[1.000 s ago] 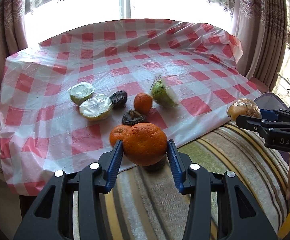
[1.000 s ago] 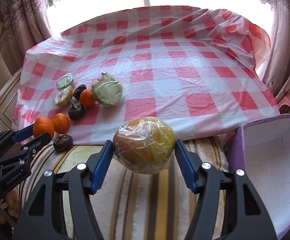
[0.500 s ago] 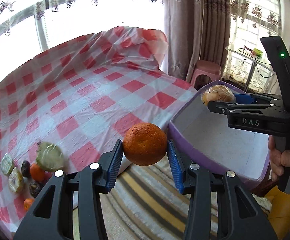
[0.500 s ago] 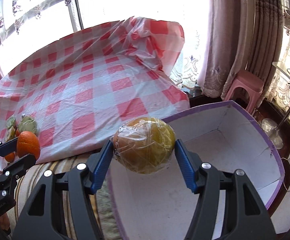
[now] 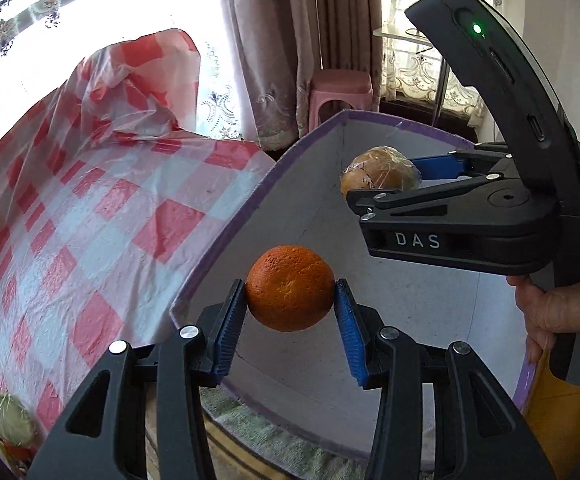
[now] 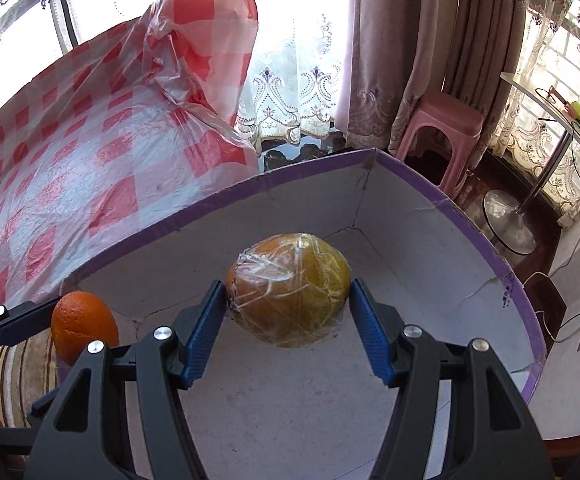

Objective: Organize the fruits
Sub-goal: 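Carry the orange and pomelo into the white box and open both grippers, then move both grippers back over the fruits on the tablecloth, then grasp the dark dried fruit with the left gripper while the right gripper grasps the wrapped cabbage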

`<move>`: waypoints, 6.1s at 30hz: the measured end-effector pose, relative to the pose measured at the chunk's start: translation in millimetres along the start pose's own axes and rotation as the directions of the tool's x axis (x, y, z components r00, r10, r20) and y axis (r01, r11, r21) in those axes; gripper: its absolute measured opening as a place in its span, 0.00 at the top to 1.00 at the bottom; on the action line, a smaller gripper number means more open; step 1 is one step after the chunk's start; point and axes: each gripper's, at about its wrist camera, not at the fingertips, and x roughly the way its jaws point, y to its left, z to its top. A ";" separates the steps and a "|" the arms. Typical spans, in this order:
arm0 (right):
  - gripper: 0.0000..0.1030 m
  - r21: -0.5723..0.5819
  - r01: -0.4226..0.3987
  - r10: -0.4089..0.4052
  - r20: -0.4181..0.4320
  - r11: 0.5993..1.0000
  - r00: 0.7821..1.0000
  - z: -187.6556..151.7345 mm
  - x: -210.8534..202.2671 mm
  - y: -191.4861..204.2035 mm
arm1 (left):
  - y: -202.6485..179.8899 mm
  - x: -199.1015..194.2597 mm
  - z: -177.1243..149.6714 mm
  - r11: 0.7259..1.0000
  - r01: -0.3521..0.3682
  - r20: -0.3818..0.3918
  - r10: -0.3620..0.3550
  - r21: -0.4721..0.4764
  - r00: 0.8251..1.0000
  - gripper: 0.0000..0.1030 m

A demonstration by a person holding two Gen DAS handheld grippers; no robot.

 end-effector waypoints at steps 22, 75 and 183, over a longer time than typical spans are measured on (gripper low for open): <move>0.38 -0.144 0.060 -0.097 -0.266 0.988 0.959 -15.1 74.7 16.4 | -24.4 78.6 -18.6 0.995 0.016 -0.271 0.010 0.094 0.963 0.57; 0.15 -0.066 -0.105 0.115 0.168 0.992 0.979 5.8 -65.9 90.9 | 146.4 -161.9 -175.7 0.830 -0.302 0.052 0.367 -0.470 0.929 0.31; 0.36 -0.402 -0.523 0.538 -0.083 0.752 0.839 -41.0 -54.3 271.6 | 179.9 -177.7 -225.6 0.750 -0.295 0.015 0.376 -0.592 0.926 0.66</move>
